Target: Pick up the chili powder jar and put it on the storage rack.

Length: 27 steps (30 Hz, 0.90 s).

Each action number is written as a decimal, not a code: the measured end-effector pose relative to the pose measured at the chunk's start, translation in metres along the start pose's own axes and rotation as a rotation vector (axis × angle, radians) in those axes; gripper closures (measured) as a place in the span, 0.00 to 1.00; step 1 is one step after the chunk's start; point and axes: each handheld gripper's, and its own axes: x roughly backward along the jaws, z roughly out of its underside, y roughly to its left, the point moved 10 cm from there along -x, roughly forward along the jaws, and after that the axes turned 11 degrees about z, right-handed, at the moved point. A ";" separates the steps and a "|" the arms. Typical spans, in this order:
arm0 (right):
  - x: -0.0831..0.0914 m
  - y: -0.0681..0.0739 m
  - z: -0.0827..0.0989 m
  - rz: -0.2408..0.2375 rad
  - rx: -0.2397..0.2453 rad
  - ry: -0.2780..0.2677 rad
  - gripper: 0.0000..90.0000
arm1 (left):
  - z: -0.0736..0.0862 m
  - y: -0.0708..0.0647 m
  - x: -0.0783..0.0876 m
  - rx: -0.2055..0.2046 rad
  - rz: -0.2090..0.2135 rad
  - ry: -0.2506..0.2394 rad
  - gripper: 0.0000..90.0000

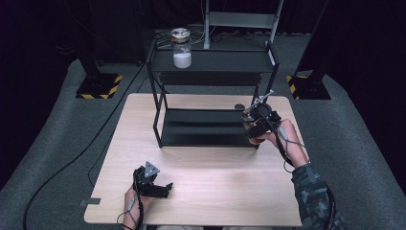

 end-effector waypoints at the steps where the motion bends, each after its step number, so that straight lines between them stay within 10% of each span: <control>1: 0.002 -0.001 -0.001 0.001 0.001 -0.001 0.34 | 0.000 0.000 0.000 0.000 0.000 0.000 0.00; 27: 0.037 -0.020 -0.031 0.050 0.006 -0.017 0.34 | 0.000 0.000 0.000 0.001 0.000 0.000 0.00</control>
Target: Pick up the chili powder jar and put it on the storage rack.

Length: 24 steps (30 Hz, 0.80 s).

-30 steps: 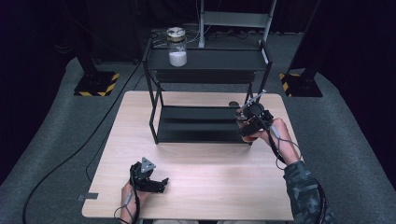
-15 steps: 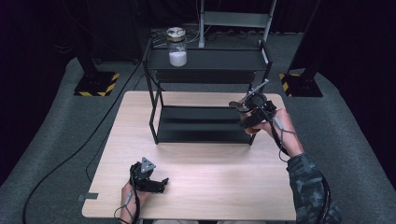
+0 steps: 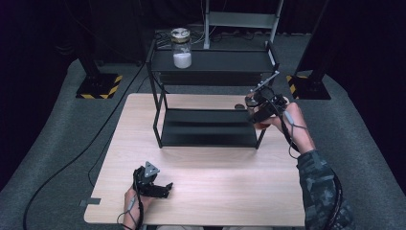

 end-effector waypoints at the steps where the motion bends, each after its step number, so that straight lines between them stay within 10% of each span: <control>1: 0.001 -0.001 -0.001 0.002 -0.001 0.000 0.34 | 0.000 0.000 0.000 0.000 0.000 0.000 0.00; 24: 0.021 -0.015 -0.028 0.050 -0.007 -0.016 0.34 | 0.000 0.000 0.000 0.002 0.000 -0.001 0.00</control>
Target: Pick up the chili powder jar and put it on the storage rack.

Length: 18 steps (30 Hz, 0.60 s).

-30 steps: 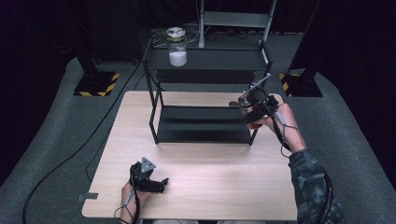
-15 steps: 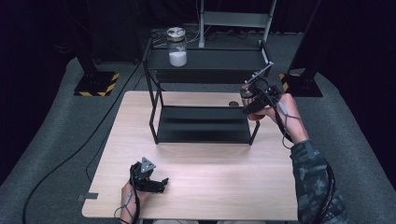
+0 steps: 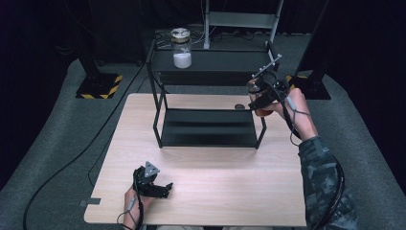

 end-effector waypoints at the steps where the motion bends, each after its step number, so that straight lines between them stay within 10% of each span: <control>1: 0.001 0.000 -0.001 0.002 -0.001 0.001 0.34 | 0.000 0.000 0.000 0.000 0.000 0.000 0.00; 18: 0.011 -0.008 -0.017 0.029 -0.012 -0.017 0.34 | 0.000 0.000 0.000 -0.001 0.000 0.001 0.00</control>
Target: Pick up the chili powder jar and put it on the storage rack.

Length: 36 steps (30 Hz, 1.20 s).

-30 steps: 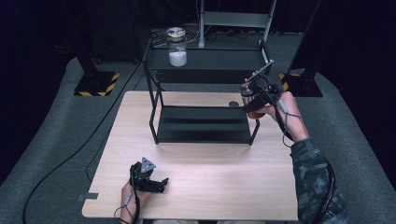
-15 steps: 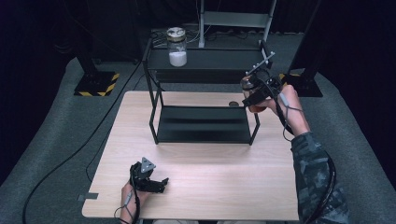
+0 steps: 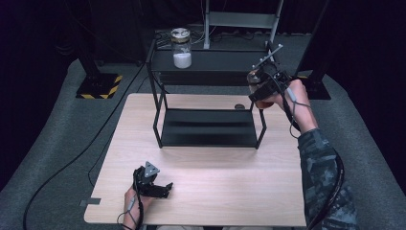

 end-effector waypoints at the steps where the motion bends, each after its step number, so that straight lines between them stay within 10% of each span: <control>1: 0.001 0.000 -0.001 0.003 0.000 -0.001 0.34 | 0.000 0.000 0.000 0.000 0.000 0.000 0.00; 36: 0.019 -0.011 -0.023 0.085 -0.065 -0.095 0.34 | 0.000 0.000 0.000 0.000 0.000 0.001 0.00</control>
